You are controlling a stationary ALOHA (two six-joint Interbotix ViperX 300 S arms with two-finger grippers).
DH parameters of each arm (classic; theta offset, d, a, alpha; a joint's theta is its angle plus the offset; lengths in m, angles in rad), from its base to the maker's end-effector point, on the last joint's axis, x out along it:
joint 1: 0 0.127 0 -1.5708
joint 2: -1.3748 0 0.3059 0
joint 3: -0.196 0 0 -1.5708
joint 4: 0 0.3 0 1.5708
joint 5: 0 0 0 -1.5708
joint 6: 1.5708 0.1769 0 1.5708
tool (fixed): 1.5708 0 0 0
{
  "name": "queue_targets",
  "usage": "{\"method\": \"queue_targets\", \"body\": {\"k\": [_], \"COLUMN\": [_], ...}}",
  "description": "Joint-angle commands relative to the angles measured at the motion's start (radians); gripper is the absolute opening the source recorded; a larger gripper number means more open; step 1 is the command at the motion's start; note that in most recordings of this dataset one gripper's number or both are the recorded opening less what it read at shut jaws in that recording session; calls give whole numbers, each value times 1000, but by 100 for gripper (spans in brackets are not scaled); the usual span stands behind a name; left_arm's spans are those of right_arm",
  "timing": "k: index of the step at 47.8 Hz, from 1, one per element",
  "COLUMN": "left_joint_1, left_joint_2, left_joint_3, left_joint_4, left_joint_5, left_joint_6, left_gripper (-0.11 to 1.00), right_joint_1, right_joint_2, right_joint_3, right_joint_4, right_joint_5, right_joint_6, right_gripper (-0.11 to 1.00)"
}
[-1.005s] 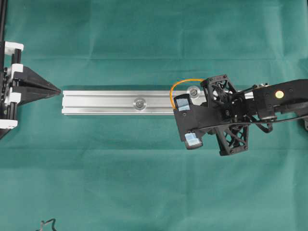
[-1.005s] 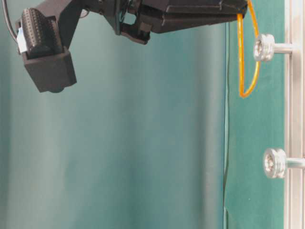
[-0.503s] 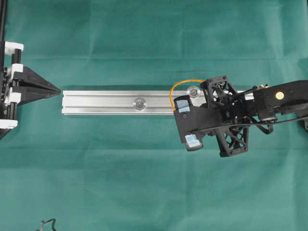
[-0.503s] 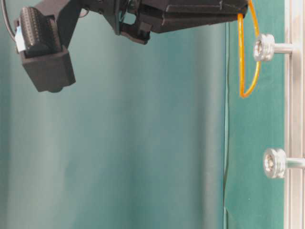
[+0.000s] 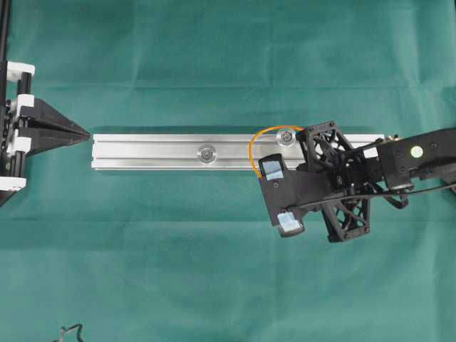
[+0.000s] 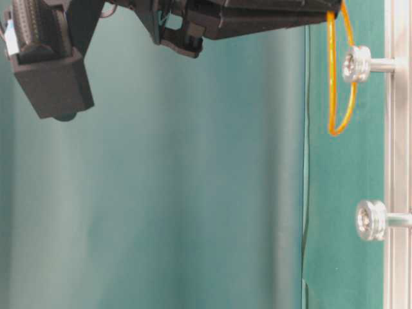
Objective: Hook the rubber onto the shaft.
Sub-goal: 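Carry the band left and loop it over the right metal pulley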
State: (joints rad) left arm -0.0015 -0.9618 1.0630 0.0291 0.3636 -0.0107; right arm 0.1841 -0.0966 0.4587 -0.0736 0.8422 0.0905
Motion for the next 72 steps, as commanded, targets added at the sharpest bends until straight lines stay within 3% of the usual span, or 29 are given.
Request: {"method": "queue_targets", "body": {"k": [1, 35, 56, 61, 72], "left_joint_1": [0, -2, 0, 0, -2], "left_joint_2": [6, 8, 6, 6, 5], "left_joint_3": [-31, -31, -31, -31, -31], "left_joint_4": [2, 2, 3, 2, 3], "left_joint_5": [-6, -5, -6, -6, -6], "left_joint_6": [0, 0, 0, 0, 2], "left_gripper": [0, 0, 0, 0, 0], "right_joint_1": [11, 83, 89, 89, 87], "right_joint_2": [-11, -8, -3, 3, 26], "right_joint_3": [-18, -20, -25, -32, -61], "right_joint_4": [3, 46, 48, 48, 48], "right_joint_5": [-6, -17, -17, -17, -17], "right_joint_6": [2, 3, 6, 51, 230], "right_gripper": [7, 7, 7, 7, 7]}}
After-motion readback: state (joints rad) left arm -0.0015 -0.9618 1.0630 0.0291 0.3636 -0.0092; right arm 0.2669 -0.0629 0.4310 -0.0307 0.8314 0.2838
